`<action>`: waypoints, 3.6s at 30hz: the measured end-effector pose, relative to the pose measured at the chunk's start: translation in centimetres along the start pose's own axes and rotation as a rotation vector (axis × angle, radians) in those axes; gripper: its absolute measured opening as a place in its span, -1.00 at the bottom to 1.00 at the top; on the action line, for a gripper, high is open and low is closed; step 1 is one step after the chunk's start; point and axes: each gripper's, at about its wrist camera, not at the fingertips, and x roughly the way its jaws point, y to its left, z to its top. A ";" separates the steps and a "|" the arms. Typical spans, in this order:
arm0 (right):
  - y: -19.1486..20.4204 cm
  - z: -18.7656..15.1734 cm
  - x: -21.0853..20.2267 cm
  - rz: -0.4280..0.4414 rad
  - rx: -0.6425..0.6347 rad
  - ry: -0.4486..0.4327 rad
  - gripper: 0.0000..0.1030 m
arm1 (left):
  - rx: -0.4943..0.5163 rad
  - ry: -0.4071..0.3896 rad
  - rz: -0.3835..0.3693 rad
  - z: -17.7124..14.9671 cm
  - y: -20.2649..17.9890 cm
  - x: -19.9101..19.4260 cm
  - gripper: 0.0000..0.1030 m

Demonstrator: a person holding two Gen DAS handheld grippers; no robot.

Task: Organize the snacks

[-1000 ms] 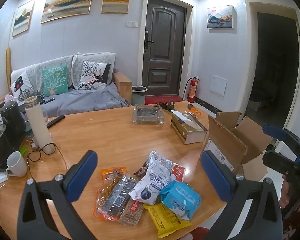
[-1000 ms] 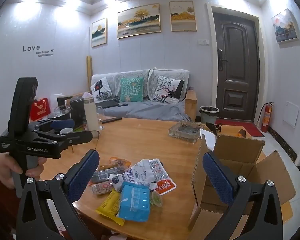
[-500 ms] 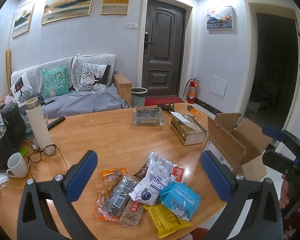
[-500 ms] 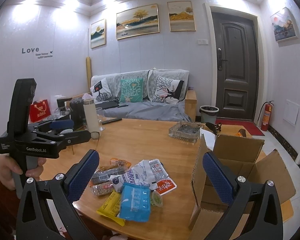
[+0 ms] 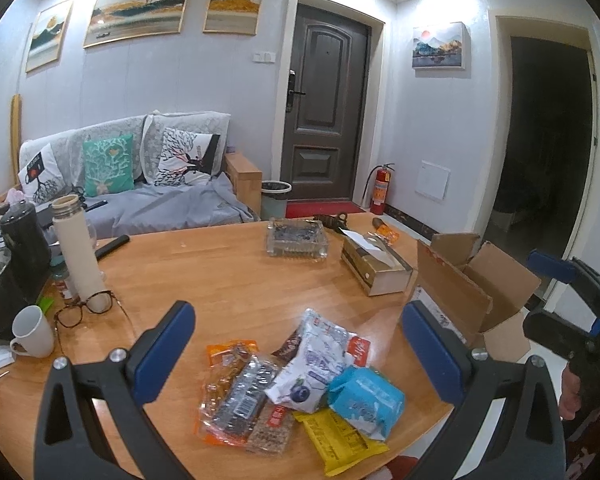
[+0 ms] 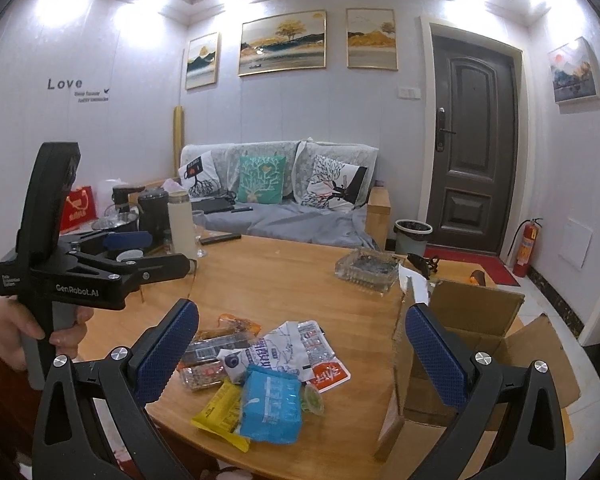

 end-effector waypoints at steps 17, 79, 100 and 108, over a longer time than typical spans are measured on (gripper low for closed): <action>5.7 -3.4 9.3 0.158 0.016 0.237 0.17 | -0.015 0.040 0.018 -4.7 8.7 2.3 0.99; -1.5 -12.6 15.6 0.210 0.260 0.441 0.25 | 0.271 0.402 0.001 -12.8 6.2 11.9 -0.28; -0.5 -11.9 15.0 0.201 0.249 0.441 0.26 | 0.056 0.434 0.147 -15.8 13.2 7.5 -0.26; -0.5 -12.0 15.0 0.203 0.251 0.444 0.26 | 0.079 0.433 0.145 -15.5 13.2 9.0 -0.17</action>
